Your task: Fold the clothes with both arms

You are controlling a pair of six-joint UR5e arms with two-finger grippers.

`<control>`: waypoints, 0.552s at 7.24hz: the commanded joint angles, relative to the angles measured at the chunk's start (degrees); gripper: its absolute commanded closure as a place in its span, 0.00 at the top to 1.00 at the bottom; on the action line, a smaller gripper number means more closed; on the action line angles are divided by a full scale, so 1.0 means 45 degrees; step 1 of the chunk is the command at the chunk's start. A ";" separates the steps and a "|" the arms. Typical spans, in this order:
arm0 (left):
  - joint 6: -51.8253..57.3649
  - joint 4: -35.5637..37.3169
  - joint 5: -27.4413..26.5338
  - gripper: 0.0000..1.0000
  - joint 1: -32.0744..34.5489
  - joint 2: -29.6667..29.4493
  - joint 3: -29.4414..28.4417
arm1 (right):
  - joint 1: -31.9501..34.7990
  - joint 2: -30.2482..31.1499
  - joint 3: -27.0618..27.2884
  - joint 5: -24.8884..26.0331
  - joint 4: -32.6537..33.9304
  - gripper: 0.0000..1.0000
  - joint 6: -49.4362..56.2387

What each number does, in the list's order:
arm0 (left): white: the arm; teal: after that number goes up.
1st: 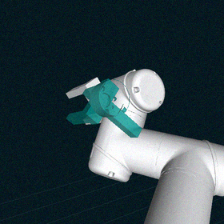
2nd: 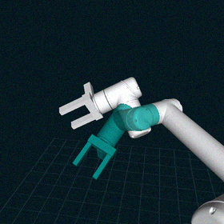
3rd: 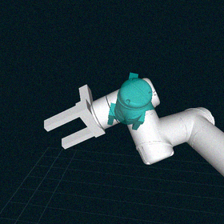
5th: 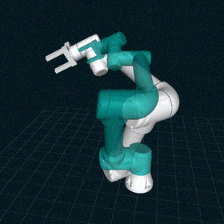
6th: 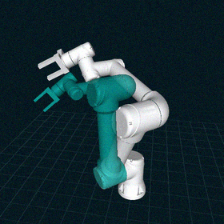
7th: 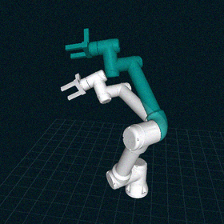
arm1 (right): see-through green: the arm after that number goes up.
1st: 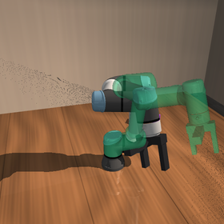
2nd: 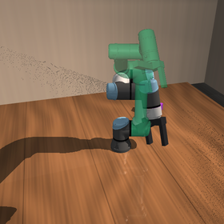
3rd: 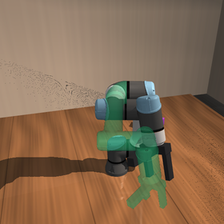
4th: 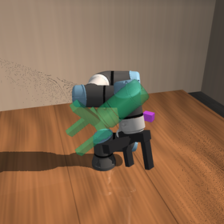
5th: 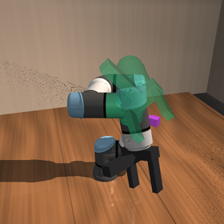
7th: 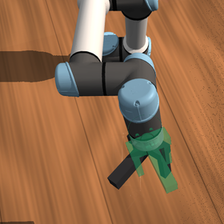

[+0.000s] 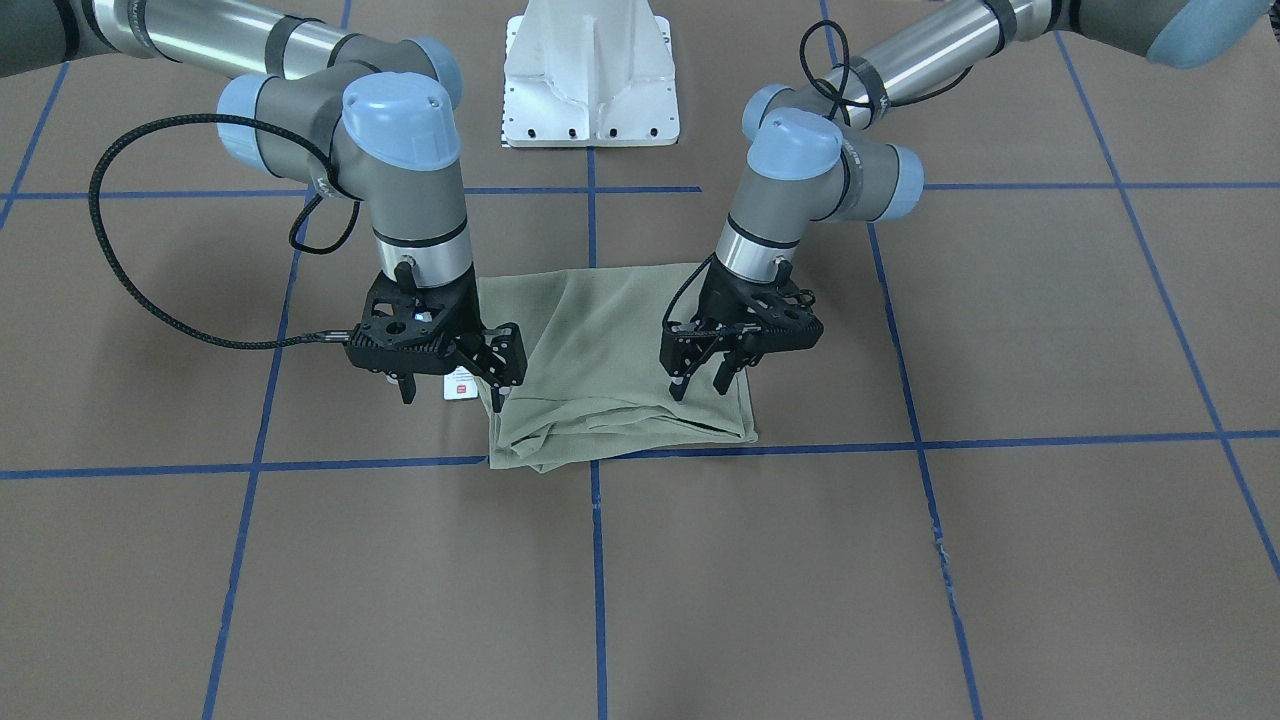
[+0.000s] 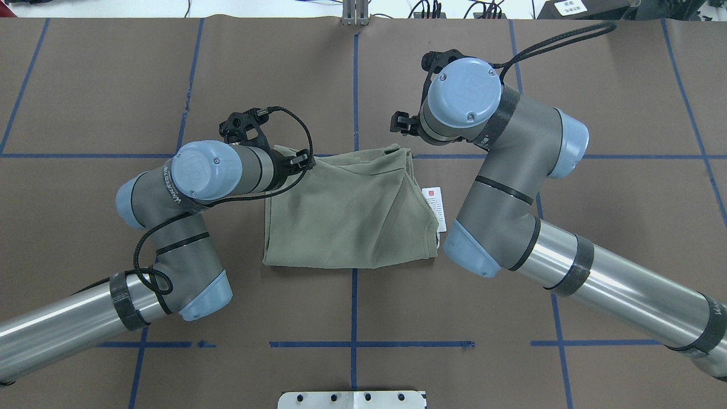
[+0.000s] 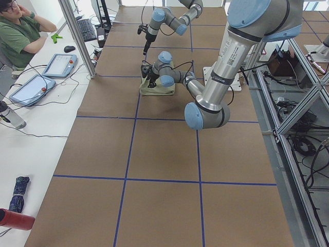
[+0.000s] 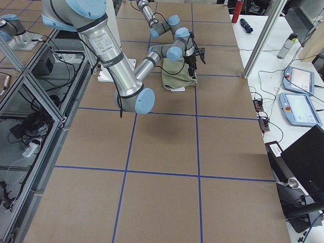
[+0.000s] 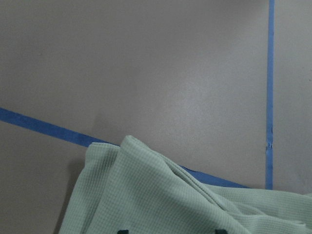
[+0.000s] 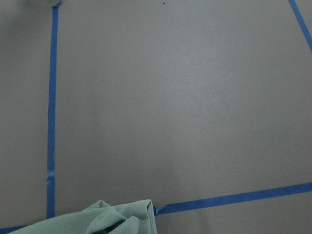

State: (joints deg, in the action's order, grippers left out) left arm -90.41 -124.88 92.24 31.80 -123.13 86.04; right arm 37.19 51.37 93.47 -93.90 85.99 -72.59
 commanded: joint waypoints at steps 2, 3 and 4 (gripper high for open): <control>-0.0299 -0.0121 -0.0166 0.65 0.0218 -0.0059 -0.0115 | -0.0060 0.0050 -0.0009 0.0163 -0.0027 1.00 -0.0002; -0.0783 -0.0140 -0.0166 0.63 0.0277 -0.0118 -0.0464 | -0.0060 0.0050 -0.0009 0.0163 -0.0027 1.00 0.0017; -0.0826 -0.0160 -0.0185 0.63 0.0278 -0.0408 -0.0757 | -0.0060 0.0050 -0.0009 0.0163 -0.0008 1.00 0.0017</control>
State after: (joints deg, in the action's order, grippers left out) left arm -93.22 -125.49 91.50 32.87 -123.86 84.18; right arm 36.92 51.59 93.43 -93.17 85.89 -72.53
